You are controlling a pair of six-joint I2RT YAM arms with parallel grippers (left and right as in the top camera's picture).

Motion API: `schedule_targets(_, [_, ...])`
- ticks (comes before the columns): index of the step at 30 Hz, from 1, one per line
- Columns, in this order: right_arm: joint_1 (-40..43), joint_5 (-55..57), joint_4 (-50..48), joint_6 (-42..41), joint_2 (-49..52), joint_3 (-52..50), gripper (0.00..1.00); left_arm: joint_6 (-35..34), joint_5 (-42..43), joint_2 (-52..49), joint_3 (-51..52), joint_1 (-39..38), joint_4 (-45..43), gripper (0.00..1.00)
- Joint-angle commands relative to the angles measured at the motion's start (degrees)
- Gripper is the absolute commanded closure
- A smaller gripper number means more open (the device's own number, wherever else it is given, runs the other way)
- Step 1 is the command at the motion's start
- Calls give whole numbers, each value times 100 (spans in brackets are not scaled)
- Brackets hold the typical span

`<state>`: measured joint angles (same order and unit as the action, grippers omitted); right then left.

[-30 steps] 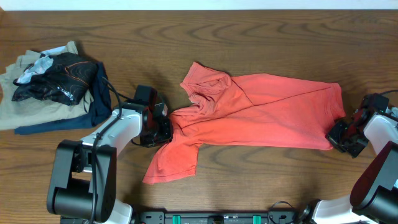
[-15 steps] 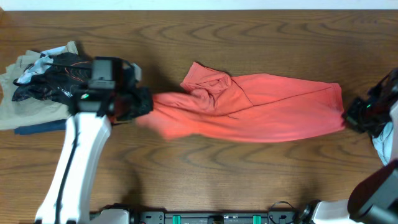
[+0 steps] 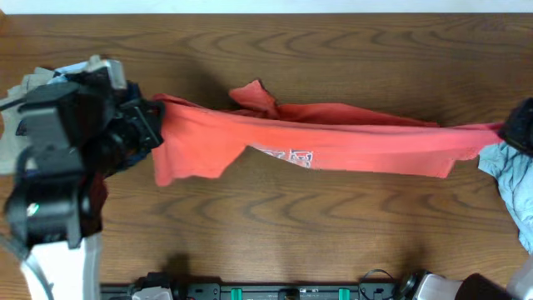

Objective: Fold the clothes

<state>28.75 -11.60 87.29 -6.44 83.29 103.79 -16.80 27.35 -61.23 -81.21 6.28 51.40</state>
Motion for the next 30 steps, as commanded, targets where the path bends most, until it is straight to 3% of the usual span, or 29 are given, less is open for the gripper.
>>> schedule_targets(1, [33,-66,162,208,-201,590,99,-46,72,190,-695,125,120,94])
schedule_targets(9, [138,-39,592,227,-251,2079,99,-588,70,245,-2186,487,258,94])
schedule_targets(16, [155,-44,396,227,-166,2409,99,-625,55,2,-2376,522,282,94])
schedule_targets(20, [138,-216,376,317,208,2406,99,-612,81,-614,-2376,516,302,94])
schedule_targets(24, [-103,-479,205,492,739,2402,99,-345,682,-1480,-2376,496,278,94])
schedule_targets(30, [-664,-476,-824,385,1593,2402,99,-37,678,-2850,-2376,387,-367,94])
